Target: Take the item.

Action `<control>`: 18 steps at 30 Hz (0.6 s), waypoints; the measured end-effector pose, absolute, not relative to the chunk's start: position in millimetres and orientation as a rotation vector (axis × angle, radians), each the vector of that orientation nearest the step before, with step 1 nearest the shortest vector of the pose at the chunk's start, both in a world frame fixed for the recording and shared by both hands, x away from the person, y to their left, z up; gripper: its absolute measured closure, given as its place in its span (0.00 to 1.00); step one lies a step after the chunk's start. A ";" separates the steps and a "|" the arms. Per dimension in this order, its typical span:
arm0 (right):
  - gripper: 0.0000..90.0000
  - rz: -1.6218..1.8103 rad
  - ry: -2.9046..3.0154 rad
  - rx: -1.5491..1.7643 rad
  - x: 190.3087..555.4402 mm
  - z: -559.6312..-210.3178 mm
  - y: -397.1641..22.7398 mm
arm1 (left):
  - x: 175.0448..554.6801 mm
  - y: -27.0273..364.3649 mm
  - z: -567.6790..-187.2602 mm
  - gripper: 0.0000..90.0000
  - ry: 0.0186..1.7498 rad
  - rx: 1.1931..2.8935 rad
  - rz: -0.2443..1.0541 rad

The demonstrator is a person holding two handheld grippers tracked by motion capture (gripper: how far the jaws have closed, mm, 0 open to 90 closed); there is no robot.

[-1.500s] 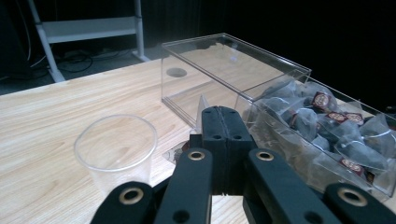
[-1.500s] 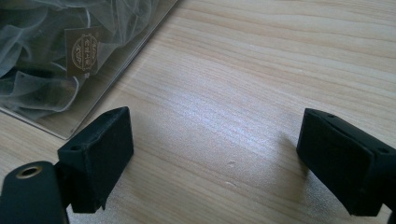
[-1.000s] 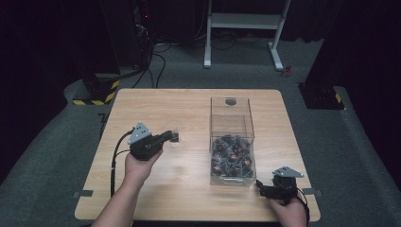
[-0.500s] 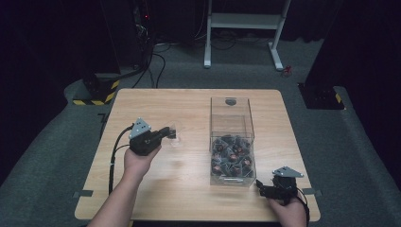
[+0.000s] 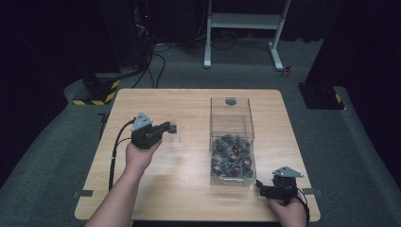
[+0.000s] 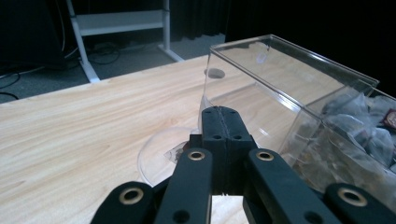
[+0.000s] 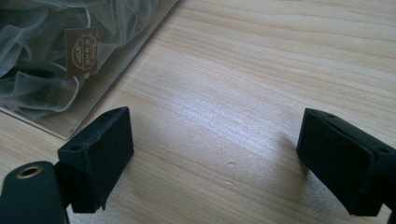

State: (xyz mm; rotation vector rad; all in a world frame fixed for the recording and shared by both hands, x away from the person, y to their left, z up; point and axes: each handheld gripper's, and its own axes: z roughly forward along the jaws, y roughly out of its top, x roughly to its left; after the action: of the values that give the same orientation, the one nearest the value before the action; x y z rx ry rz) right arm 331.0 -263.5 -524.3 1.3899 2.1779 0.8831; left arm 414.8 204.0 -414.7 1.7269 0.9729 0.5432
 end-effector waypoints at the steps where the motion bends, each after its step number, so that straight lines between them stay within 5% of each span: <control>1: 0.12 0.883 2.178 1.390 331.0 -524.3 -263.5 | 418.0 204.6 -414.6 1.00 0.978 1.735 0.547; 18: 0.12 0.883 2.178 1.386 331.0 -524.4 -263.7 | 436.6 199.9 -428.1 1.00 1.045 1.760 0.546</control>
State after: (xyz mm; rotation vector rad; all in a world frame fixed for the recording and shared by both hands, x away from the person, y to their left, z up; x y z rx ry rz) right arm 331.0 -263.7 -524.4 1.3859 2.1781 0.8827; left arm 436.6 199.9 -428.1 1.7599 1.0445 0.5464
